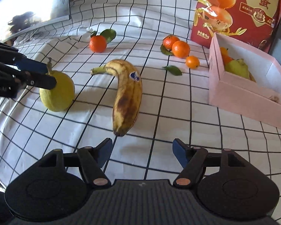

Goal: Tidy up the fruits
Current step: 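Grasp the green pear with the left tool while the right tool grasps the banana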

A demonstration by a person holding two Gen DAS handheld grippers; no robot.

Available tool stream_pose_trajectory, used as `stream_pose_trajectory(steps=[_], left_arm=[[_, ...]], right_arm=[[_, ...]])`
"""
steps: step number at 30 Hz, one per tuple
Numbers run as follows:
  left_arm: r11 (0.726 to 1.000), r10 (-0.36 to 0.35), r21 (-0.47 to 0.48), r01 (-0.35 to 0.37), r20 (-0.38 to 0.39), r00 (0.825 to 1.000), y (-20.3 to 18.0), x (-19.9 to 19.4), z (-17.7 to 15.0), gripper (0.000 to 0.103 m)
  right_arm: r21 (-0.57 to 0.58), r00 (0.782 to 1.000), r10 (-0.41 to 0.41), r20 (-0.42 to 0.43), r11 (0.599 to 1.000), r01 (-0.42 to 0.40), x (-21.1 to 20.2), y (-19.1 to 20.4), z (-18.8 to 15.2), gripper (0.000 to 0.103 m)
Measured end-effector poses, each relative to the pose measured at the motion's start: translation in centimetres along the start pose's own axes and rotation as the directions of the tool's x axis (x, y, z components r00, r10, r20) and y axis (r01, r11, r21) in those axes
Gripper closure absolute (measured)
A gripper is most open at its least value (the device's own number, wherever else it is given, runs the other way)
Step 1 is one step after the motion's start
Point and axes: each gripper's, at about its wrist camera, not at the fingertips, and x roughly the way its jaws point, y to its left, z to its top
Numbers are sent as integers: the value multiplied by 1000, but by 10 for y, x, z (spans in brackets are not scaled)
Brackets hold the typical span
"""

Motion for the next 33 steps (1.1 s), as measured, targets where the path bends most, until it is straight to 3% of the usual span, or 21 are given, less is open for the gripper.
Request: stream_pose_trajectory(steps=[8, 16, 22, 25, 26, 27, 28, 33], left_arm=[[999, 32, -31, -32, 7, 999, 2, 10, -2, 42], [983, -51, -176, 50, -1, 999, 22, 21, -7, 36], [973, -87, -215, 84, -4, 996, 26, 30, -9, 35], [961, -99, -259, 99, 11, 995, 30, 31, -12, 35], [954, -103, -281, 103, 16, 995, 32, 30, -13, 35], [949, -107, -298, 108, 20, 994, 34, 31, -14, 35], [946, -109, -304, 111, 21, 994, 35, 31, -15, 35], [953, -85, -290, 88, 22, 996, 29, 30, -14, 35]], right_arm=[[-9, 1000, -6, 14, 1000, 6, 3, 11, -7, 17], [7, 1000, -11, 6, 1000, 11, 7, 12, -11, 0], [37, 999, -39, -8, 999, 39, 8, 14, -11, 0], [1, 999, -7, -43, 1000, 7, 12, 11, -3, 1], [-2, 999, 5, -52, 1000, -5, 12, 9, 2, 3], [-1, 999, 11, -43, 1000, -11, 11, 7, 6, 15], [-5, 1000, 8, -29, 1000, -8, 10, 7, 11, 20], [-47, 999, 0, 49, 999, 3, 16, 9, 46, 20]])
